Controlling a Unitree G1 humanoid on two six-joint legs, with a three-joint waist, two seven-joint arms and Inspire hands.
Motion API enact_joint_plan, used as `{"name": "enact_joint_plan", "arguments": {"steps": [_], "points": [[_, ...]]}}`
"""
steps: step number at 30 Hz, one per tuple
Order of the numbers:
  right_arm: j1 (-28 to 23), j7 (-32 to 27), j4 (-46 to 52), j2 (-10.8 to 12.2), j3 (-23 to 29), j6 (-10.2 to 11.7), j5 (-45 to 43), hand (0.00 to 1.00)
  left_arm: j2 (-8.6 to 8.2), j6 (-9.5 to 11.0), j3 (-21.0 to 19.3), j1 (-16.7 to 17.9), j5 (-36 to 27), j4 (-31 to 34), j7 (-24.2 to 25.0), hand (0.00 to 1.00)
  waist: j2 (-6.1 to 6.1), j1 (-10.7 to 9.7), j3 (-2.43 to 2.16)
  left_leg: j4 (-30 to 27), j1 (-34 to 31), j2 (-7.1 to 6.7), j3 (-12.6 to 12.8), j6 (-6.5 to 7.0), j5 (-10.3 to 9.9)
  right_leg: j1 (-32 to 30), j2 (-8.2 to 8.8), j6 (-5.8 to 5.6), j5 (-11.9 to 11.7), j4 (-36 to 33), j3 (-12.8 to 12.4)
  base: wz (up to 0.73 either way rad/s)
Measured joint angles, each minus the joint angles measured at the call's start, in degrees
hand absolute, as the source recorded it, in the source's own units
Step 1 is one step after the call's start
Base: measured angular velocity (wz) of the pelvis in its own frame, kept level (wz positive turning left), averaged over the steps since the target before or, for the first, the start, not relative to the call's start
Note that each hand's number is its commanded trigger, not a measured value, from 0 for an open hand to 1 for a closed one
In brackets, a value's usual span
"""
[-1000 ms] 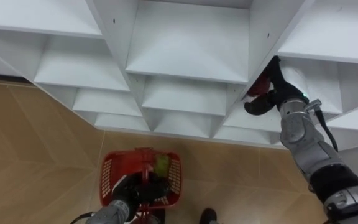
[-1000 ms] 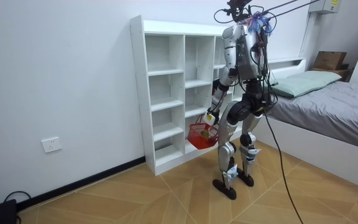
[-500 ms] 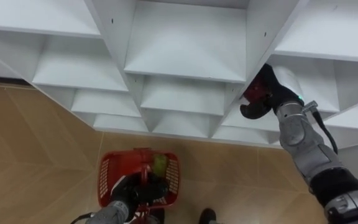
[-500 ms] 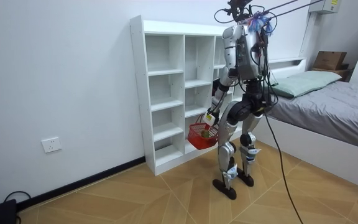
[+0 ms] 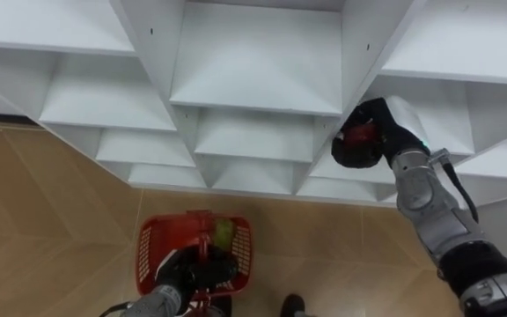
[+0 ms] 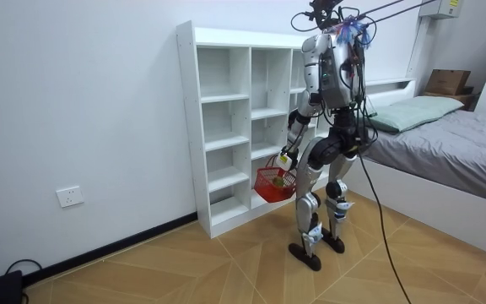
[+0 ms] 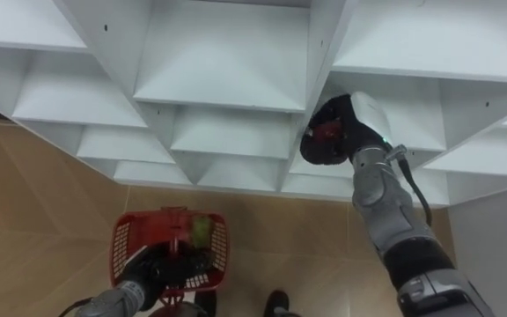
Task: Collect fruits from the closet
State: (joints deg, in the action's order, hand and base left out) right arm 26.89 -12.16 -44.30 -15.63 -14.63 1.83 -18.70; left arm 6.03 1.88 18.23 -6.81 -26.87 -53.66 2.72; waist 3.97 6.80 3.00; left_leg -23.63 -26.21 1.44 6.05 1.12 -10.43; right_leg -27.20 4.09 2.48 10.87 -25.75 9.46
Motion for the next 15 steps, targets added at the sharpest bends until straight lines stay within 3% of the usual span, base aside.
{"name": "enact_joint_plan", "arguments": {"steps": [8, 15], "points": [[-0.1, 0.2, 0.0, 0.0, 0.1, 0.0, 2.2, 1.0, 0.0, -0.1, 0.0, 0.0, 0.0, 0.0, -0.1, 1.0, -0.05, 0.0, -0.03, 0.2, 0.0, -0.01, 0.0, 0.0, 0.0, -0.1, 0.01, 0.0, 0.0, -0.2, 0.0, 0.0], [-0.2, 0.8, -0.4, 0.0, 0.1, -0.1, 11.8, 1.0, -0.07, -0.2, 0.0, -0.2, -0.2, 0.0, -2.1, 1.0, -0.01, -0.4, -0.1, 0.1, 0.0, -0.02, 0.0, 0.0, 0.0, -0.1, 0.06, 0.01, 0.0, -0.3, 0.0, 0.0]]}}
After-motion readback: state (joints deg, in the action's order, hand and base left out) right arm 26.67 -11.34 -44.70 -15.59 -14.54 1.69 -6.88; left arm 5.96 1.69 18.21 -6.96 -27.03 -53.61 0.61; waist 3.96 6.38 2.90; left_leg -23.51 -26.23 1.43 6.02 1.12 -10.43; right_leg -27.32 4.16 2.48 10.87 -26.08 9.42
